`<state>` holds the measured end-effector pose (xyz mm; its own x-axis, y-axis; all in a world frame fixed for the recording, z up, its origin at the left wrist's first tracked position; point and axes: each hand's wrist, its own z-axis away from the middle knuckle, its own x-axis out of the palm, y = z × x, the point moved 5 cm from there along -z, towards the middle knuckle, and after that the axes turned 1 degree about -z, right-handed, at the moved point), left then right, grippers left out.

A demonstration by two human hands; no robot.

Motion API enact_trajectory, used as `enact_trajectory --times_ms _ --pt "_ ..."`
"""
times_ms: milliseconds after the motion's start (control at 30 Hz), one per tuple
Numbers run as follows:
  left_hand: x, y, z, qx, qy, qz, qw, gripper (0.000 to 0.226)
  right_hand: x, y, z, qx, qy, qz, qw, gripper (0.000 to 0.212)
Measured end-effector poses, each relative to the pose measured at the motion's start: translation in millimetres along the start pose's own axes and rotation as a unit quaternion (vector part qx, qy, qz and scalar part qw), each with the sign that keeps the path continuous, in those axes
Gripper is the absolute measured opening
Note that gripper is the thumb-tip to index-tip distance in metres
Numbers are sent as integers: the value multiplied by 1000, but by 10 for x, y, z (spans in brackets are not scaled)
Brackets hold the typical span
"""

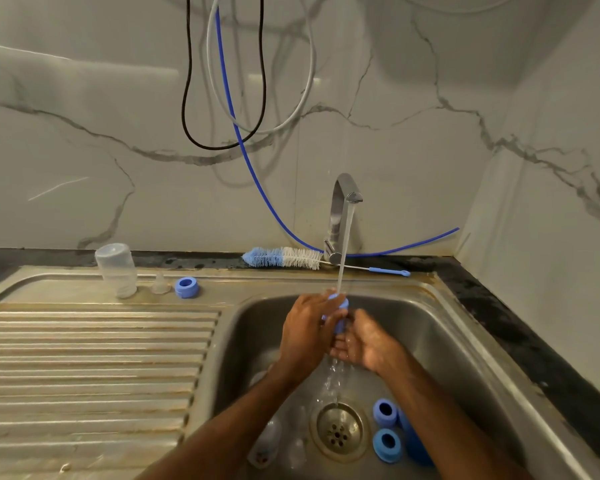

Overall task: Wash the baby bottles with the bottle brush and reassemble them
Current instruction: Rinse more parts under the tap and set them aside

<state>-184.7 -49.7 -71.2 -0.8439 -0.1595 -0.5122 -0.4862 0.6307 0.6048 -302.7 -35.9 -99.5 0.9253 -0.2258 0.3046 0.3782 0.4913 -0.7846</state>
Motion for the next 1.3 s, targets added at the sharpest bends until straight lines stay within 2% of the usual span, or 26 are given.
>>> enact_trajectory --times_ms 167,300,400,500,567,633,733,833,900,933,967,1000,1033,1067,1100,1133,1167,1233,1300 --pt "-49 45 -9 61 24 -43 997 33 40 -22 2 2 -28 -34 999 51" --pt "-50 -83 -64 39 -37 -3 999 51 -40 -165 -12 -54 -16 -82 995 39" --pt "39 -124 -12 71 -91 -30 993 47 -95 -265 25 -140 -4 21 990 33" --pt "135 -257 26 67 -125 -15 990 49 -87 -295 55 -174 -8 89 981 39" --pt "134 -227 23 42 -138 33 989 44 -75 -296 58 -168 9 130 977 35" --pt "93 -154 9 26 -121 84 989 36 -49 -275 39 -139 24 168 976 42" --pt "54 -119 -1 19 -101 96 990 28 39 -236 0 -128 42 225 965 48" --pt "48 -248 -23 -18 -88 58 994 32 127 -223 58 -154 88 319 931 55" --pt "57 -322 -33 -21 -83 -13 996 50 172 -255 94 -220 101 402 883 62" --pt "91 -346 -24 -4 -85 -45 995 59 186 -269 112 -248 105 430 862 60" --pt "131 -362 -21 -7 -87 -55 995 58 201 -279 135 -263 106 448 848 55" --pt "134 -393 -24 -63 -80 -20 995 52 203 -269 124 -268 95 460 841 50" --pt "131 -439 -24 -155 -72 51 984 48 216 -247 117 -264 74 467 841 48" --pt "154 -525 -27 -248 -64 130 958 52 210 -204 67 -253 49 462 849 46" --pt "173 -583 -26 -317 -56 188 928 57 204 -172 34 -245 29 451 858 44" --pt "191 -623 -30 -347 -59 206 913 60 187 -155 -15 -237 23 434 869 41" --pt "187 -628 -37 -345 -59 198 916 62 163 -158 -38 -231 27 412 881 37" --pt "135 -549 -34 -299 -52 144 942 69 124 -184 -72 -217 44 344 913 32" --pt "86 -410 -29 -214 -71 68 972 92 108 -192 -88 -196 48 294 934 41"
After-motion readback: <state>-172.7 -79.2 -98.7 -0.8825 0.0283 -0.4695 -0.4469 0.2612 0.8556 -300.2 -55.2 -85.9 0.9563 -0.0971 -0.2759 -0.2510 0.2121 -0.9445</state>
